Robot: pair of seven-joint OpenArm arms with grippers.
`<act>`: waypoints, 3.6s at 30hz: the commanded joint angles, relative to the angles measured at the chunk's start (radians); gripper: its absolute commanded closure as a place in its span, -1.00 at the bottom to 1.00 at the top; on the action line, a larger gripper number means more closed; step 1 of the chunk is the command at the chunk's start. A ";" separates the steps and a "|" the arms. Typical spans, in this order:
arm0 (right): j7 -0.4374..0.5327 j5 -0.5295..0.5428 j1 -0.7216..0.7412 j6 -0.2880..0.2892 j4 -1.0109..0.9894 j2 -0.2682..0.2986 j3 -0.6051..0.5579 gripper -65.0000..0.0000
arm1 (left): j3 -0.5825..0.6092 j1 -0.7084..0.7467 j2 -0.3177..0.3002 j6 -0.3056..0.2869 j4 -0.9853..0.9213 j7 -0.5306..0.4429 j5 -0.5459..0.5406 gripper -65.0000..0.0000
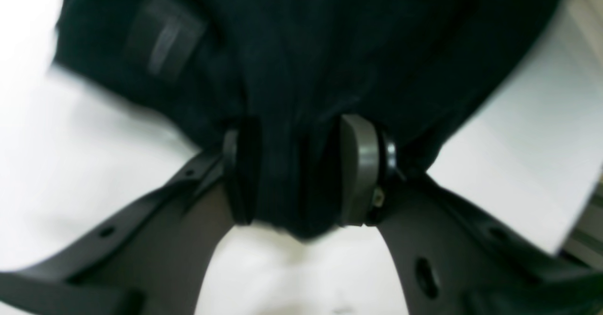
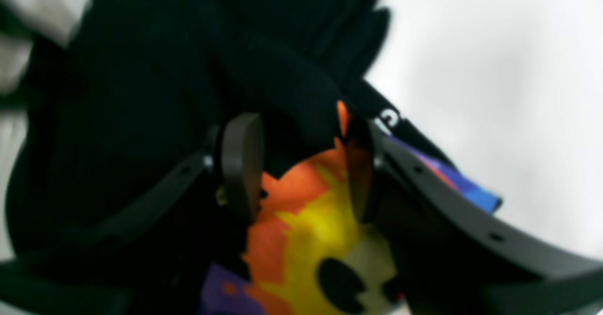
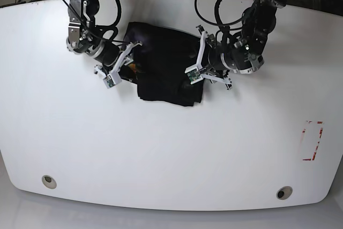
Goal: Layout the t-shirt on the table in an organized manner, then fold the t-shirt properly
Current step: 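Rotate and square the folded bundle with both grippers, then release the bundle and open both grippers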
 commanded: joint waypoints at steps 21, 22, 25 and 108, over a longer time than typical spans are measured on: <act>-0.256 -0.013 -0.048 -0.005 0.423 0.003 0.006 0.17 | -0.097 -0.127 0.004 -0.001 0.103 0.061 -0.004 0.23; -0.267 -0.013 -0.050 -0.005 0.435 0.003 0.006 0.17 | -0.110 -0.105 0.004 -0.001 0.114 0.060 -0.003 0.23; -0.286 -0.013 -0.053 -0.005 0.448 0.003 0.006 0.17 | -0.134 -0.051 0.004 -0.001 0.129 0.060 -0.003 0.23; -0.169 -0.127 -0.067 -0.005 0.323 -0.129 0.003 0.18 | -0.232 -0.050 0.162 -0.001 0.034 -0.063 0.004 0.23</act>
